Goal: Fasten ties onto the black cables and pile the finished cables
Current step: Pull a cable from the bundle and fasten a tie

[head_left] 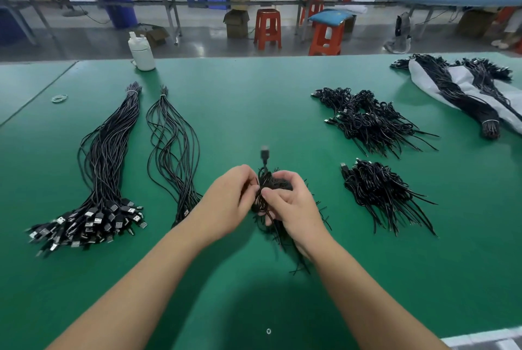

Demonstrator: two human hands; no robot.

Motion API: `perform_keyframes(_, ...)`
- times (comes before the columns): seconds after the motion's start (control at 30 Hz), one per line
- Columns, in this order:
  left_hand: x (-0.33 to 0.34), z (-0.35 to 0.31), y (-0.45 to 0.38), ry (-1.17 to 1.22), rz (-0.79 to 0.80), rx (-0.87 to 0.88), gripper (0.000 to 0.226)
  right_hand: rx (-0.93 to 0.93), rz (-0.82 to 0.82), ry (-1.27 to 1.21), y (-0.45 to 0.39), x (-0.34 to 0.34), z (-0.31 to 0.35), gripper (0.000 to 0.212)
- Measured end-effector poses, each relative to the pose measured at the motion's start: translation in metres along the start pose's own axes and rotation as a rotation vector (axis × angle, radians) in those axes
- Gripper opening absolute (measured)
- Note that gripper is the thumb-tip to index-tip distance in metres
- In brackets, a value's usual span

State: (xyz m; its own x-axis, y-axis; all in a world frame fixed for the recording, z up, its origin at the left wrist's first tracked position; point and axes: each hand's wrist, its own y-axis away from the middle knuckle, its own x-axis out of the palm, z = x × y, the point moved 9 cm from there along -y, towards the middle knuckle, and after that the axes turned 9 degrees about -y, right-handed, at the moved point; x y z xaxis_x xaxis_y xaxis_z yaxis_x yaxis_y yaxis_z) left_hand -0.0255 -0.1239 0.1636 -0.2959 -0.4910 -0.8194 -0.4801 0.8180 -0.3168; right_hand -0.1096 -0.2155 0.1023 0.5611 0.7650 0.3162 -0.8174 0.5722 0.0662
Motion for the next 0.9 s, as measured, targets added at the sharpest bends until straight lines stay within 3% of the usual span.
perform_keyframes(0.17,0.007,-0.006,0.001,-0.155,0.038,0.082,0.003,-0.059,0.05,0.092,0.001,0.004,0.005,0.019)
perform_keyframes(0.3,0.0,0.007,-0.002,-0.055,0.01,-0.03,0.009,-0.116,0.101,0.179,0.005,0.012,0.008,0.037)
perform_keyframes(0.4,0.002,0.014,-0.002,0.008,0.046,-0.093,0.013,-0.167,0.053,0.252,0.005,0.01,0.014,0.044)
perform_keyframes(0.53,0.006,0.013,0.0,0.038,0.07,-0.114,0.019,-0.258,-0.036,0.324,0.002,0.002,0.026,0.015)
perform_keyframes(0.57,0.007,0.011,0.001,0.034,0.068,-0.105,0.021,-0.245,-0.026,0.328,0.001,0.002,0.026,0.012)
perform_keyframes(0.67,0.008,0.001,0.002,-0.009,0.049,-0.035,0.015,-0.216,-0.037,0.348,0.0,-0.005,0.021,0.033)
perform_keyframes(0.8,0.011,-0.018,0.005,-0.074,0.032,0.101,0.006,-0.163,-0.076,0.356,-0.004,-0.009,0.016,0.017)
perform_keyframes(0.9,0.014,-0.027,0.007,-0.156,0.044,0.172,0.011,-0.085,-0.08,0.288,-0.008,-0.013,0.007,0.022)
